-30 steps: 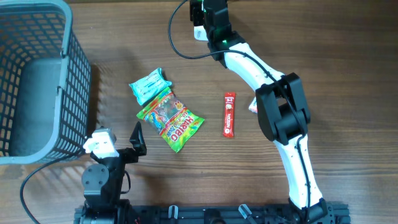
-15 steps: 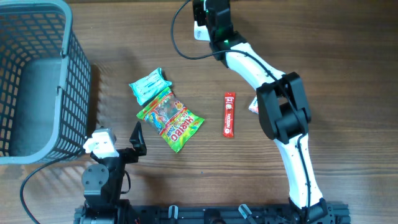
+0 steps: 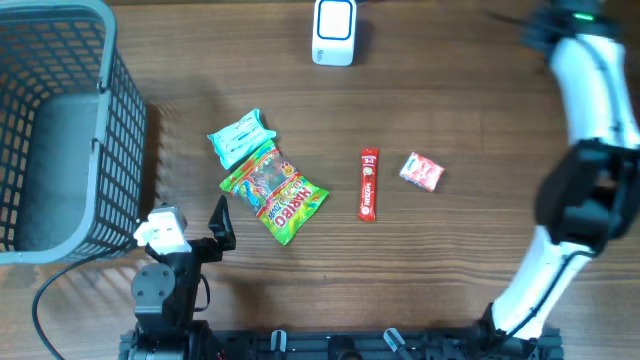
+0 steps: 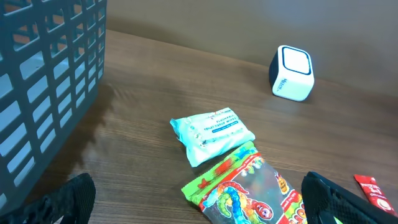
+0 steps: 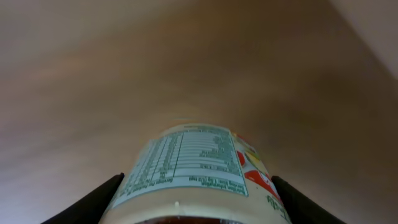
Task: Scan the item barcode
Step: 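Carry the jar to the far right and set it down, then move the right gripper back over the red-white tissue pack, then grasp the red-white Kleenex tissue pack with the right gripper, then lift the tissue pack up to the white scanner, then carry the tissue pack to the far right and release it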
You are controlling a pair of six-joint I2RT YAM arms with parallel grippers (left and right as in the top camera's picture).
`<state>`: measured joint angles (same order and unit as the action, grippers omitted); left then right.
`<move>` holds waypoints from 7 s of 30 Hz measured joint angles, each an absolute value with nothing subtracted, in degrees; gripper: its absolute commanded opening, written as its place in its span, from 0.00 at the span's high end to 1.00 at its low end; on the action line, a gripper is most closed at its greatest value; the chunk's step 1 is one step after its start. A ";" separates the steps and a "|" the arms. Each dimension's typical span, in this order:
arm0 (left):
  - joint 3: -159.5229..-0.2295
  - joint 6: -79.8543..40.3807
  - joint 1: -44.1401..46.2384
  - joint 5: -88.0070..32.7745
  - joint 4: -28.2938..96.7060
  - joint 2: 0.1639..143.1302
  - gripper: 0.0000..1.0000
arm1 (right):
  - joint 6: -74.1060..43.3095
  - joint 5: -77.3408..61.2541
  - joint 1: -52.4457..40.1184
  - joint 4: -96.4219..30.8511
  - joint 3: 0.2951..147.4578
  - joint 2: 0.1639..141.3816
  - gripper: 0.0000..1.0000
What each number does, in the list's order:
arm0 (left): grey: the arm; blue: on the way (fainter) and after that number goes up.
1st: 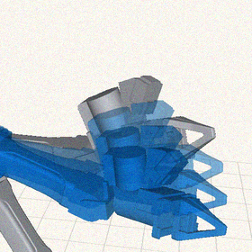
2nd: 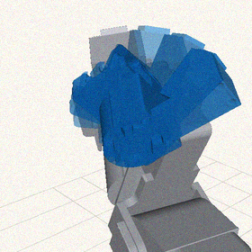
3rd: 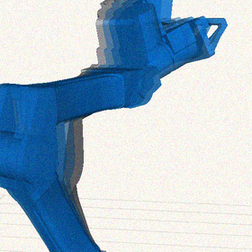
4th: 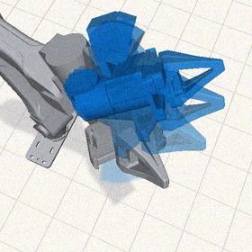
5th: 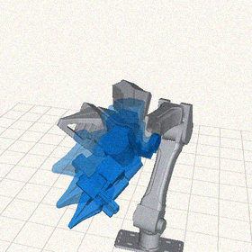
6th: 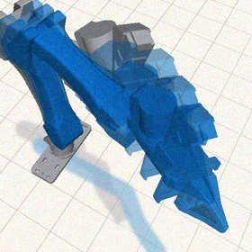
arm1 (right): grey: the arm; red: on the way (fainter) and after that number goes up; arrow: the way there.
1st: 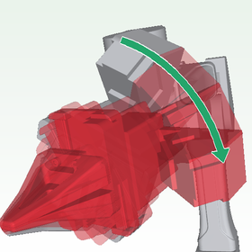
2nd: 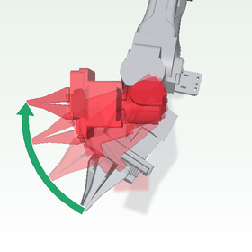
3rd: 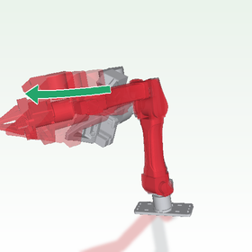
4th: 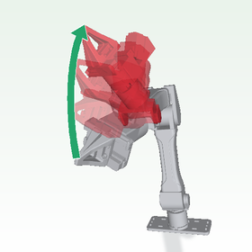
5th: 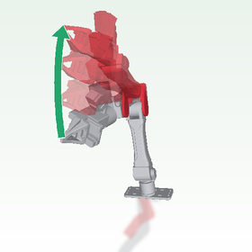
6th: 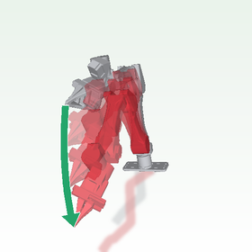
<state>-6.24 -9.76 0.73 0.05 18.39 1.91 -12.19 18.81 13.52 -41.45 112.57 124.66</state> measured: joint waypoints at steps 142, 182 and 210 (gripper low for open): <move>-6.24 -9.78 0.73 0.05 18.44 1.89 0.00 | -14.61 -49.23 -1.74 -36.51 69.47 94.26 0.95; -6.13 -9.78 0.73 0.05 18.39 1.91 0.00 | 23.11 16.12 -24.47 33.26 96.14 136.11 0.96; -6.09 -9.78 0.73 0.05 18.39 1.91 0.00 | 13.85 50.19 13.19 -21.10 96.97 120.01 0.96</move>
<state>-6.09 -9.78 0.73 0.05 18.39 1.91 13.85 50.19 13.19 -21.10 96.97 120.01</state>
